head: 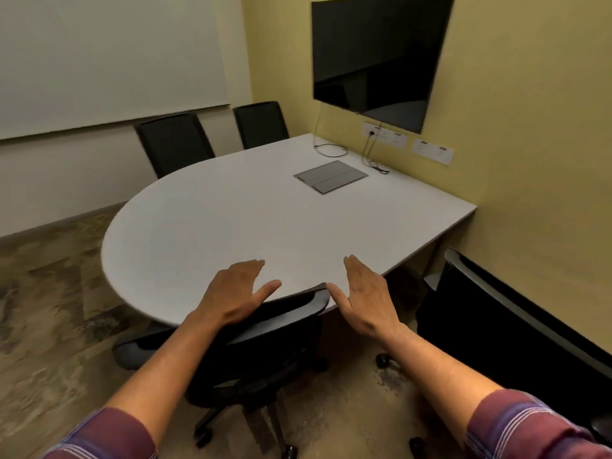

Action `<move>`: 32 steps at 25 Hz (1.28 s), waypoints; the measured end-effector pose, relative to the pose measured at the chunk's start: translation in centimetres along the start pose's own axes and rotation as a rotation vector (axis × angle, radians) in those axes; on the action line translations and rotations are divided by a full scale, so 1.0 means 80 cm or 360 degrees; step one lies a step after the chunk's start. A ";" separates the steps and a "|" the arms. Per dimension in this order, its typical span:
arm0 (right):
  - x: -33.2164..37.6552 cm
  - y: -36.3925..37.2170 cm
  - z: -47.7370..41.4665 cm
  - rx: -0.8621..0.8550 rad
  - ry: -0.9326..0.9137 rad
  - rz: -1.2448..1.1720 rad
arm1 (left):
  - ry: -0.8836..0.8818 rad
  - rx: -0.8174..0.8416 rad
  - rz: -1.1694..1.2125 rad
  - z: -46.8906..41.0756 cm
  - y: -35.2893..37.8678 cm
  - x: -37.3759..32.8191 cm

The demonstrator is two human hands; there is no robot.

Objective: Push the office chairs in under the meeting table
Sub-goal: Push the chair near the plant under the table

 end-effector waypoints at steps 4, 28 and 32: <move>-0.074 -0.033 0.027 -0.0027 0.0284 0.0175 | 0.0302 0.0020 -0.0083 -0.058 0.019 -0.072; -0.432 -0.117 0.227 0.0127 0.1375 0.0609 | 0.1166 0.0586 -0.0337 -0.232 0.282 -0.552; -0.435 -0.116 0.220 0.0097 0.1286 0.0694 | 0.1022 0.0775 -0.0511 -0.277 0.308 -0.566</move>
Point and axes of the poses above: each hand's wrist, its own z-axis away from the middle knuckle, its own y-axis out of the palm, x = y × z, the point moved 5 cm from there along -z, towards the middle knuckle, and after that the axes turned 8 degrees about z, right-handed, at the moved point
